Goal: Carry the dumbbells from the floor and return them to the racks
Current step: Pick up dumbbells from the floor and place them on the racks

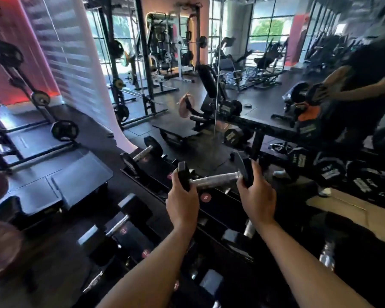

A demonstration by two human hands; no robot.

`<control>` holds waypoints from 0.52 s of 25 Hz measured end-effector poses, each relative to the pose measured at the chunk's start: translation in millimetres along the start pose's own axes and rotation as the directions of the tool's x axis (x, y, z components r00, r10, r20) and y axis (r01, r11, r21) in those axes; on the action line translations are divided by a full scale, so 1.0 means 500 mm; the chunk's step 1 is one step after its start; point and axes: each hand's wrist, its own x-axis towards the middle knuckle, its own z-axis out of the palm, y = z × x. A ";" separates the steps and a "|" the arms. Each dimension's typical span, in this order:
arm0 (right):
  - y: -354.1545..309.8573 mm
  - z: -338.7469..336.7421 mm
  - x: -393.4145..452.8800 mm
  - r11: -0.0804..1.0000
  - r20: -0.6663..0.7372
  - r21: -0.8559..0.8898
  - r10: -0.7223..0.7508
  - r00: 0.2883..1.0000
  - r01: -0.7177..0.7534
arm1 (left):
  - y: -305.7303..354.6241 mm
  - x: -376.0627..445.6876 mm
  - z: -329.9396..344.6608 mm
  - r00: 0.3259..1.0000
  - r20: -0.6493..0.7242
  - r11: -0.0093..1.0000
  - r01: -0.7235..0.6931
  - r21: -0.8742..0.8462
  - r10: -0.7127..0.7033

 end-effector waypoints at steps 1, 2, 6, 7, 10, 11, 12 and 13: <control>-0.013 0.043 0.018 1.000 0.028 0.021 -0.020 0.999 0.019 | -0.017 0.036 -0.003 0.999 -0.029 1.000 0.023 0.007 -0.022; -0.026 0.085 0.036 0.999 0.055 0.042 -0.034 0.998 0.032 | -0.034 0.074 -0.003 0.998 -0.051 0.999 0.043 0.010 -0.043; -0.054 0.242 0.111 0.988 0.124 0.108 -0.125 0.984 0.112 | -0.095 0.198 0.016 0.987 -0.117 0.994 0.104 -0.033 -0.107; -0.054 0.285 0.135 0.982 0.152 0.131 -0.155 0.976 0.136 | -0.109 0.232 0.027 0.983 -0.130 0.991 0.128 -0.046 -0.133; -0.052 0.404 0.203 0.963 0.225 0.168 -0.244 0.943 0.209 | -0.150 0.324 0.068 0.963 -0.172 0.976 0.190 -0.111 -0.207; -0.048 0.435 0.223 0.959 0.241 0.170 -0.263 0.934 0.227 | -0.161 0.347 0.082 0.957 -0.185 0.970 0.203 -0.130 -0.225; -0.046 0.461 0.240 0.955 0.256 0.173 -0.278 0.926 0.239 | -0.171 0.366 0.097 0.950 -0.196 0.966 0.216 -0.141 -0.241; -0.043 0.492 0.255 0.954 0.277 0.178 -0.285 0.918 0.242 | -0.185 0.387 0.113 0.944 -0.208 0.963 0.229 -0.145 -0.256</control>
